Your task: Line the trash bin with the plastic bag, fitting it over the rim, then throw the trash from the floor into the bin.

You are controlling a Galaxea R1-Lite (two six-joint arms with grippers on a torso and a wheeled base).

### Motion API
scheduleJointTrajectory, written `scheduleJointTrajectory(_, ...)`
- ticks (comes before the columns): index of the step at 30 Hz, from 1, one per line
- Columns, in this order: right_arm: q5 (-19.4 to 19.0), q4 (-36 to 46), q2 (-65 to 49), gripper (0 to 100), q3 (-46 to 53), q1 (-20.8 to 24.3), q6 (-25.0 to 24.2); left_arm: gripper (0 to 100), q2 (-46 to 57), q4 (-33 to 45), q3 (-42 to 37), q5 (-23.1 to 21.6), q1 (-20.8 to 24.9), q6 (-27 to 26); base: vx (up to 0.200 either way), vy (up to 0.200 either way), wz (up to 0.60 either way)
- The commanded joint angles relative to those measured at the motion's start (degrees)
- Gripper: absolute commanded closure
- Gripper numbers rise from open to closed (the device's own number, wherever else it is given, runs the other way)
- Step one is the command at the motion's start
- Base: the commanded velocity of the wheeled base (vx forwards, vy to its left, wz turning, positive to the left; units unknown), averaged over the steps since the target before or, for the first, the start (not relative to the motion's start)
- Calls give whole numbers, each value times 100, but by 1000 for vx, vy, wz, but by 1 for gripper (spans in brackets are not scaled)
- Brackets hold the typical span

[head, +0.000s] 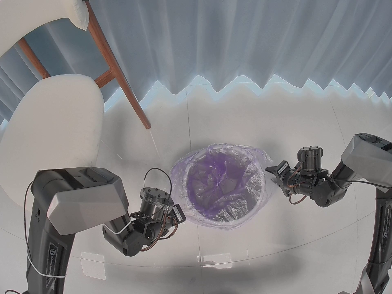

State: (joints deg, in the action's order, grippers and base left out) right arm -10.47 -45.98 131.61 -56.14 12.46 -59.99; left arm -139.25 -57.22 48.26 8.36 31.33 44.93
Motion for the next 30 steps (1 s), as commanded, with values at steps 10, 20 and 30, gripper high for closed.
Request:
scheduleJointTrajectory(10, 493, 793, 805, 100, -864, -103, 682, 100, -199, 1205, 966, -168, -118, -196, 0, 0, 0)
scheduleJointTrajectory(20, 898, 819, 1446, 100, -1593, -103, 1156, 100, -717, 2128, 2214, -107, -136, -784, 0, 0, 0)
scheduleJointTrajectory(30, 1021, 828, 1710, 100, -1927, -112, 1297, 100, -884, 2154, 2319, -89, -110, -978, 0, 0, 0)
